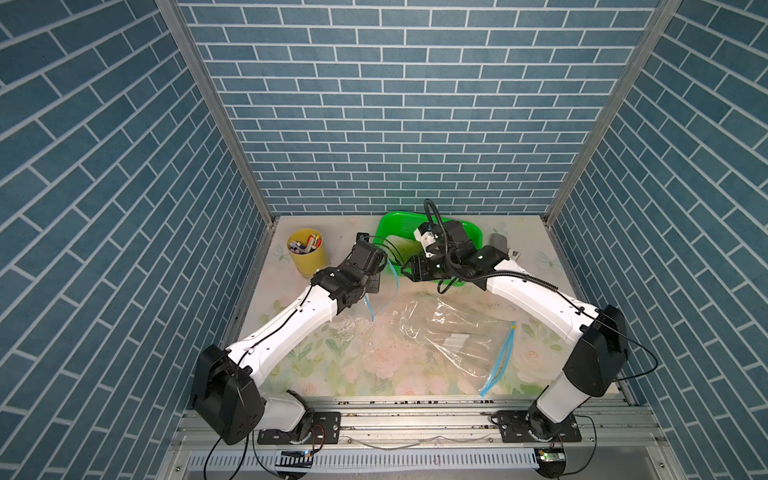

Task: Put the chinese cabbages into a zipper bag and zip it
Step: Open the zipper of the food storage bag at the center of the board, then pick up the Chinese cabbage from the basket.

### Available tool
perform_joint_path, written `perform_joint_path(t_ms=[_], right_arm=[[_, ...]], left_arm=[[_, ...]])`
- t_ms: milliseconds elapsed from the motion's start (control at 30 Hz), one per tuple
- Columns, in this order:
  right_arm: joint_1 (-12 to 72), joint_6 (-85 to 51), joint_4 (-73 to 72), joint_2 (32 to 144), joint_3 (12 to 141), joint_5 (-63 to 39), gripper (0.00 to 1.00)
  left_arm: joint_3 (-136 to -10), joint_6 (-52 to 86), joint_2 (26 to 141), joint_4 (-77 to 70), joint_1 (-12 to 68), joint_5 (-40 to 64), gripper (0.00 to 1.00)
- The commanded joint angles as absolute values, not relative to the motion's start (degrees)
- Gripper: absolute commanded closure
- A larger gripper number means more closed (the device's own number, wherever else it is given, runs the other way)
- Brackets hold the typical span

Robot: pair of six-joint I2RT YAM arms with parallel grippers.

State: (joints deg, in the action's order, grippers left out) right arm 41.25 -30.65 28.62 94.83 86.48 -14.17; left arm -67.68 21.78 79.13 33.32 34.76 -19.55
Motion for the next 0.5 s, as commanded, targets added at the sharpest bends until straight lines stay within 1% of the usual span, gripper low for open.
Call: perform_joint_path(t_ms=[0,133,167,233,300,467], right_arm=[[38.0,-34.2,32.1,96.2,88.8,-15.4,0.43],[35.0,-37.2,32.0,100.0,90.8,-15.4,0.39],[34.6,-38.0,31.7,101.2,91.6,-15.3,0.37],[34.1,-39.2,31.6,103.9,93.6,-14.9,0.31],[33.9,-40.5,31.9,107.0,96.4,-15.2,0.29],[33.4,-44.4,30.1,111.7,98.9,-14.4,0.27]], left_arm=[[-66.2,21.5,79.1,31.7,34.3,-18.9,1.00],[-65.9,21.4,79.2,31.5,34.1,-17.9,1.00],[-65.8,21.3,79.1,31.5,34.0,-17.9,1.00],[-65.4,21.1,78.8,31.1,33.9,-17.6,1.00],[-65.2,21.2,78.5,31.1,33.6,-17.1,1.00],[-63.9,20.8,77.6,30.3,33.2,-17.0,1.00]])
